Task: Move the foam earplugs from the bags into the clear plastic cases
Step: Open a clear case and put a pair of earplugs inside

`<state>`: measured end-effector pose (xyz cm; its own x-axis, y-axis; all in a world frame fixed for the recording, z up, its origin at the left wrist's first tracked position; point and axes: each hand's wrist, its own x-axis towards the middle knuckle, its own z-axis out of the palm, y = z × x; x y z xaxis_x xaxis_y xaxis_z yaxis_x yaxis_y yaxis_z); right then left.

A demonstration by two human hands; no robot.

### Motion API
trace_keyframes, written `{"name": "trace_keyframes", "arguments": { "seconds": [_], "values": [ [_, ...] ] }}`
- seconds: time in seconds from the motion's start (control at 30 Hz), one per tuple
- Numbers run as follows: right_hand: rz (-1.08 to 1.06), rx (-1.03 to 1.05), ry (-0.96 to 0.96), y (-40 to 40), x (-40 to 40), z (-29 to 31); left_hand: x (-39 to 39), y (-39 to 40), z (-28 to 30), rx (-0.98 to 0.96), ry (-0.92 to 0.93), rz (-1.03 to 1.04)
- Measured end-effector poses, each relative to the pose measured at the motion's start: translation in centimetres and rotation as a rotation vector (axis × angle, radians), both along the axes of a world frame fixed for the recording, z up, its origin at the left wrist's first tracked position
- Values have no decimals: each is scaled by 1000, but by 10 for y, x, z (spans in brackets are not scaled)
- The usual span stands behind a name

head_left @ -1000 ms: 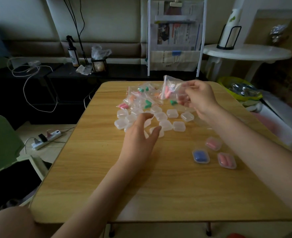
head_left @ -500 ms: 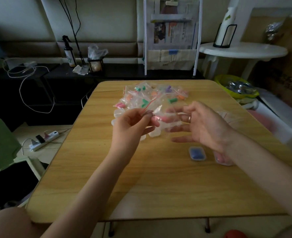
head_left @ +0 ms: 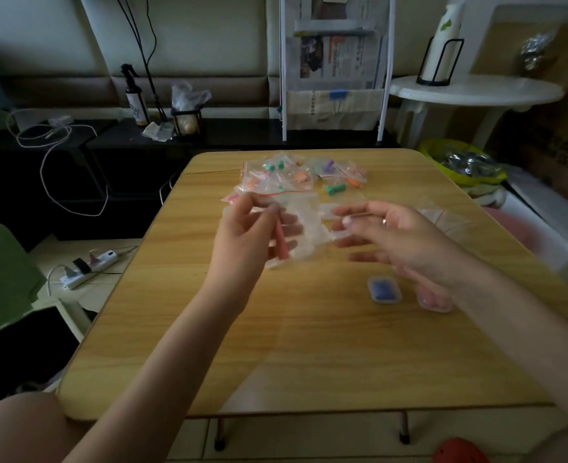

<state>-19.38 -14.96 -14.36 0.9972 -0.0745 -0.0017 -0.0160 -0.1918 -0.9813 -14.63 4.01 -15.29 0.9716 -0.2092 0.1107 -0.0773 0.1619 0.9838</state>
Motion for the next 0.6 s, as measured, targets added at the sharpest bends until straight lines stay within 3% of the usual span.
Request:
{"name": "trace_keyframes", "arguments": {
  "seconds": [0.1,0.27,0.5,0.6],
  "values": [
    [-15,-63,-77,0,1,3,-7,-5,-4,189,-102,-142],
    [-8,-208,-151,2,-1,2,-12,-13,-8,325,-191,-236],
    [59,-192,-98,2,2,-2,-11,-13,-9,298,-235,-207],
    [-25,-144,-116,1,5,-4,-9,-12,-10,298,-243,-230]
  ]
}}
